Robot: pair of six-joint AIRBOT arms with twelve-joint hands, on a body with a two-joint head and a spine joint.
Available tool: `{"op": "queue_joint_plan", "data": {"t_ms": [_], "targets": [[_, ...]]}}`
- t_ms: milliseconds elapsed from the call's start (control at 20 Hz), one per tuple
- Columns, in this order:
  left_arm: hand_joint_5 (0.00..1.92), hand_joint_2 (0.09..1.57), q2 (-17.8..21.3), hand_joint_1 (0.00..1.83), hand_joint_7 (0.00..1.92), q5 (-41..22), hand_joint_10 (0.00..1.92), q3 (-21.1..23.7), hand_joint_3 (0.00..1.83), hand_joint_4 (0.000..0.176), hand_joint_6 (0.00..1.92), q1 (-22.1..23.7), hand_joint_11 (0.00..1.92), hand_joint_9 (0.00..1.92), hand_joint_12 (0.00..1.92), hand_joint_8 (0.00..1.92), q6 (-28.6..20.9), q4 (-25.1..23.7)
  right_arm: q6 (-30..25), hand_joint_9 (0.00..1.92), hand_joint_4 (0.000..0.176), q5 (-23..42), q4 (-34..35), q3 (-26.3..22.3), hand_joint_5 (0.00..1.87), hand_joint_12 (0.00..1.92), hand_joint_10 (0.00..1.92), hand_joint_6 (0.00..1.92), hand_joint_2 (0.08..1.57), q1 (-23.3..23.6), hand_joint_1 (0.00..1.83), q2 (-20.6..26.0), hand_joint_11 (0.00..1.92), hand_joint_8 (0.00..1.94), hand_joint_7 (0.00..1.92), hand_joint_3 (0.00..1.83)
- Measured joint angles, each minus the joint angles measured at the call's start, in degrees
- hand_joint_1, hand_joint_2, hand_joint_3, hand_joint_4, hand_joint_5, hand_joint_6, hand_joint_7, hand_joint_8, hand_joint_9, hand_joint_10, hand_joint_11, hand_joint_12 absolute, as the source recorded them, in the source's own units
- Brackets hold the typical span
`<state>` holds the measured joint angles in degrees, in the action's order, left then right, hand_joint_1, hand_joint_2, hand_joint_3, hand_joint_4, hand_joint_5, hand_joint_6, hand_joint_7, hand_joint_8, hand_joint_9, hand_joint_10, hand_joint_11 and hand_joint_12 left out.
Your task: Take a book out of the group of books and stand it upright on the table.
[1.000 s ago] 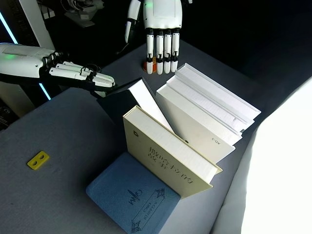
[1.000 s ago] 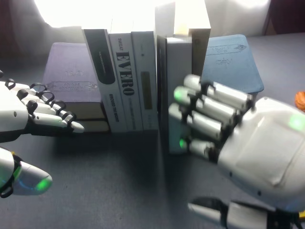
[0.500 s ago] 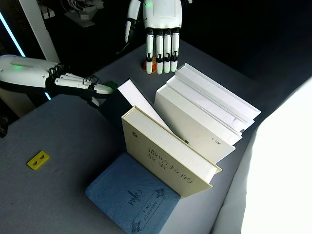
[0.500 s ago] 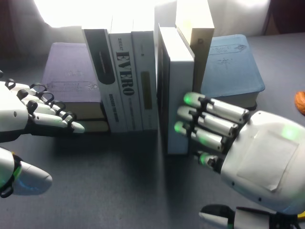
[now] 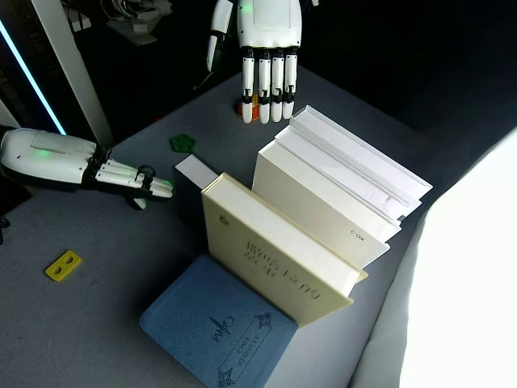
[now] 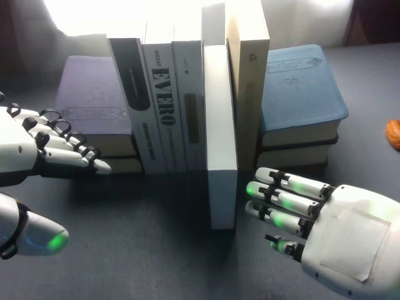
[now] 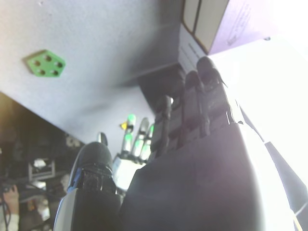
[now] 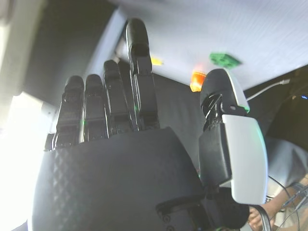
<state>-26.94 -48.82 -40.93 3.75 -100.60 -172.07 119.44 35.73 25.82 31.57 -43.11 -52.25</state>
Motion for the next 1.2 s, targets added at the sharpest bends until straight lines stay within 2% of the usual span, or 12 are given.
{"op": "queue_joint_plan", "data": {"t_ms": [200, 300, 400, 700, 750, 800, 900, 950, 1050, 1100, 1150, 1200], "targets": [[0.07, 1.30, 0.02, 0.00, 0.11, -0.02, 0.01, 0.00, 0.00, 0.041, 0.01, 0.00, 0.00, 0.10, 0.41, 0.01, 0.00, 0.00, 0.02, 0.00, 0.000, -0.31, 0.15, -2.32, 0.75, 0.00, 0.00, 0.02, 1.20, 0.50, 0.00, 2.21, 0.00, 0.01, 0.19, 0.00], [0.16, 1.31, 0.00, 0.01, 0.23, 0.00, 0.02, 0.00, 0.00, 0.034, 0.02, 0.00, 0.00, 0.20, 0.64, 0.01, 0.00, 0.00, 0.02, 0.21, 0.000, -0.24, 0.20, -4.57, 0.79, 0.63, 0.02, 0.01, 1.22, 1.92, 0.00, 4.46, 0.00, 0.03, 0.38, 0.00], [0.34, 1.30, 0.00, 0.05, 0.47, 0.04, 0.10, 0.00, 0.00, 0.005, 0.05, 0.00, 0.00, 0.45, 1.26, 0.05, 0.00, 0.00, -1.22, 0.55, 0.000, 0.48, -0.28, -7.10, 0.82, 1.49, 0.17, 0.02, 1.23, 4.09, 0.00, 7.54, 0.00, 0.08, 0.66, 0.00], [0.51, 1.29, 0.00, 0.10, 0.67, 0.09, 0.17, -0.02, 0.00, 0.000, 0.02, 0.00, 0.07, 0.63, 1.45, 0.02, 0.00, 0.00, -8.50, 0.62, 0.000, -0.04, -0.02, -9.33, 0.87, 1.60, 0.62, 0.02, 1.23, 8.96, 0.01, 14.53, 0.16, 0.02, 0.89, 0.00], [0.58, 1.30, 0.00, 0.11, 0.79, 0.09, 0.49, -0.13, 0.00, 0.000, 0.01, 0.00, 0.14, 0.64, 1.57, 0.04, -0.02, 0.02, -10.49, 0.60, 0.000, -0.07, -0.15, -9.33, 0.89, 1.63, 0.83, 0.03, 1.23, 10.19, 0.02, 15.50, 0.20, 0.03, 0.92, 0.00], [0.68, 1.29, 0.02, 0.17, 0.87, 0.04, 0.92, -0.20, 0.00, 0.000, 0.04, 0.02, 0.18, 0.56, 1.67, 0.12, -0.02, 0.00, -11.56, 0.58, 0.000, -0.09, -0.15, -9.33, 0.93, 1.69, 1.02, 0.05, 1.22, 11.28, 0.07, 16.22, 0.22, 0.07, 0.98, 0.00], [0.79, 1.29, 0.00, 0.19, 0.63, 0.11, 1.34, -0.55, 0.00, 0.000, 0.08, 0.07, 0.21, 0.46, 1.77, 0.90, -0.02, 0.00, -14.29, 0.53, 0.000, -1.77, -0.39, -9.33, 0.97, 1.76, 1.27, 0.19, 1.22, 14.34, 0.10, 18.36, 0.25, 0.65, 0.82, 0.00], [0.83, 1.30, 0.00, 0.20, 0.59, 0.04, 1.43, -0.61, 0.00, 0.000, 0.11, 0.07, 0.24, 0.46, 1.79, 1.12, -0.02, 0.00, -17.33, 0.54, 0.000, -4.52, -0.31, -9.18, 0.85, 1.82, 1.34, 0.57, 1.22, 16.98, 0.09, 20.28, 0.26, 0.93, 0.75, 0.00], [0.83, 1.30, 0.00, 0.20, 0.59, 0.09, 1.43, -0.85, 0.00, 0.000, 0.11, 0.07, 0.24, 0.46, 1.79, 1.12, -0.04, 0.00, -20.17, 0.54, 0.000, -5.66, -0.66, -8.76, 0.85, 1.82, 1.34, 0.57, 1.22, 18.99, 0.09, 21.44, 0.26, 0.93, 0.75, 0.00], [0.88, 1.30, 0.00, 0.22, 0.68, 0.11, 1.56, -1.11, 0.00, 0.000, 0.38, 0.07, 0.37, 0.58, 1.90, 1.32, -0.02, 0.00, -21.70, 0.57, 0.000, -6.01, -0.83, -8.04, 0.82, 1.90, 1.53, 0.96, 1.24, 20.28, 0.07, 21.97, 0.29, 1.13, 0.81, 0.00], [0.88, 1.30, 0.00, 0.22, 0.68, 0.11, 1.56, -1.36, 0.00, 0.000, 0.38, 0.07, 0.37, 0.58, 1.90, 1.32, -0.02, 0.00, -22.43, 0.57, 0.000, -6.27, -0.81, -7.37, 0.82, 1.90, 1.53, 0.96, 1.24, 20.96, 0.07, 22.05, 0.29, 1.13, 0.81, 0.00], [0.88, 1.36, 0.00, 0.07, 0.84, 0.07, 1.85, -1.77, 0.01, 0.000, 1.26, 0.07, 0.55, 0.74, 1.92, 1.68, -0.02, 0.00, -23.78, 0.99, 0.000, -6.80, -0.76, -6.27, 1.00, 1.92, 1.84, 1.55, 1.24, 21.51, 0.01, 22.05, 0.72, 1.58, 1.11, 0.00]]}}
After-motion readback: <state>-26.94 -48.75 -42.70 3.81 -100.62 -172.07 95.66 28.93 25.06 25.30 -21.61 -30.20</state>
